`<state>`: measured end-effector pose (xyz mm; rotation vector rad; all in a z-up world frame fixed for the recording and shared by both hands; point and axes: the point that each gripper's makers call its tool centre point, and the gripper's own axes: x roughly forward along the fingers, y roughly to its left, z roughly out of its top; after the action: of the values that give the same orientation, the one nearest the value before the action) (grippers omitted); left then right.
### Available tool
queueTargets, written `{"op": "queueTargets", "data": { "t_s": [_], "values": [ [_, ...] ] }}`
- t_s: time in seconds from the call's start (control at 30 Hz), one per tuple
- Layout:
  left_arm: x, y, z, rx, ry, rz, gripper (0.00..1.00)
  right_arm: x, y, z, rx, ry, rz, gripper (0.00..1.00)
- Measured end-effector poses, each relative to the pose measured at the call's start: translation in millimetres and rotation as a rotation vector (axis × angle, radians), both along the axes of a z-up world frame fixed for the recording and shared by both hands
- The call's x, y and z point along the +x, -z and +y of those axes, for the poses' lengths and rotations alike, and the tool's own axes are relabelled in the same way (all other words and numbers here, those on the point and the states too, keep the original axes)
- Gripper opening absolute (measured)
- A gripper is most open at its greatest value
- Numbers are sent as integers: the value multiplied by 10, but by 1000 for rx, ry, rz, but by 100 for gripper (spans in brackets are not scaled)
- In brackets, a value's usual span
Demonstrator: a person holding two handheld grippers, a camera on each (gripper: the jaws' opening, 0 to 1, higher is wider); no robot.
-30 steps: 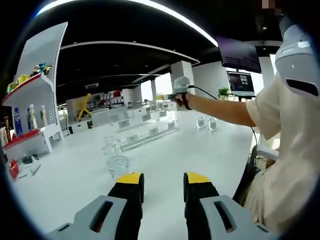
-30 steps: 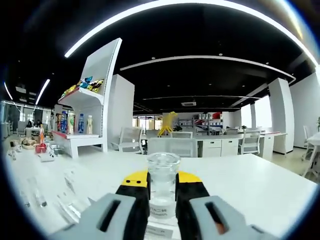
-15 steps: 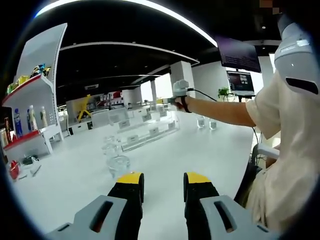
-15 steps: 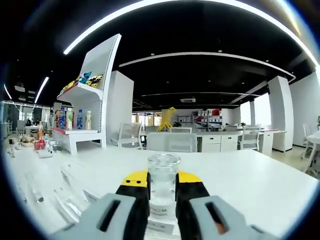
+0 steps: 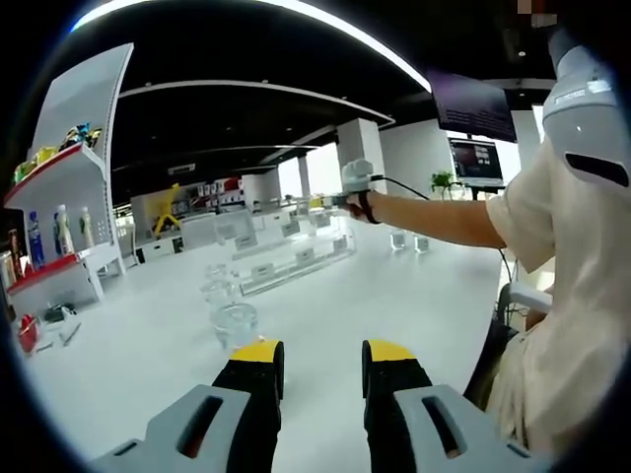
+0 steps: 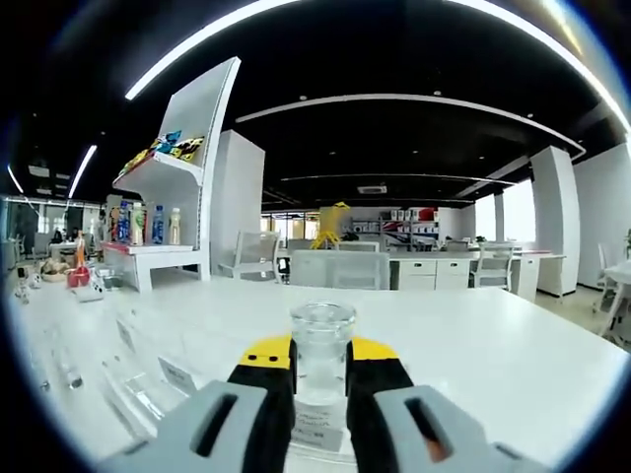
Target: Identify the label on the chemical reagent bottle, grasp the chemical reagent bottle, and place it in the designated position on the reagent rack
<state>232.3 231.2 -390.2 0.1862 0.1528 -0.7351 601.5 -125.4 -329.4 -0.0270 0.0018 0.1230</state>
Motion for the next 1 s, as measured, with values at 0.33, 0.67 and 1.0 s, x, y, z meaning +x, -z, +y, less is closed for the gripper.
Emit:
{"op": "queueTargets", "data": {
  "t_s": [0.33,0.67,1.0],
  "values": [
    [-6,8,-27,11,10,1,32,21,111,2,-10,2,30,19],
    [-19,-18,-39,13,11,-5,32,14,153,-37,-16,10,55,19],
    [-25,-18,-50,22,10,-7,32,1,146,-12,-25,2,54,19]
  ]
}}
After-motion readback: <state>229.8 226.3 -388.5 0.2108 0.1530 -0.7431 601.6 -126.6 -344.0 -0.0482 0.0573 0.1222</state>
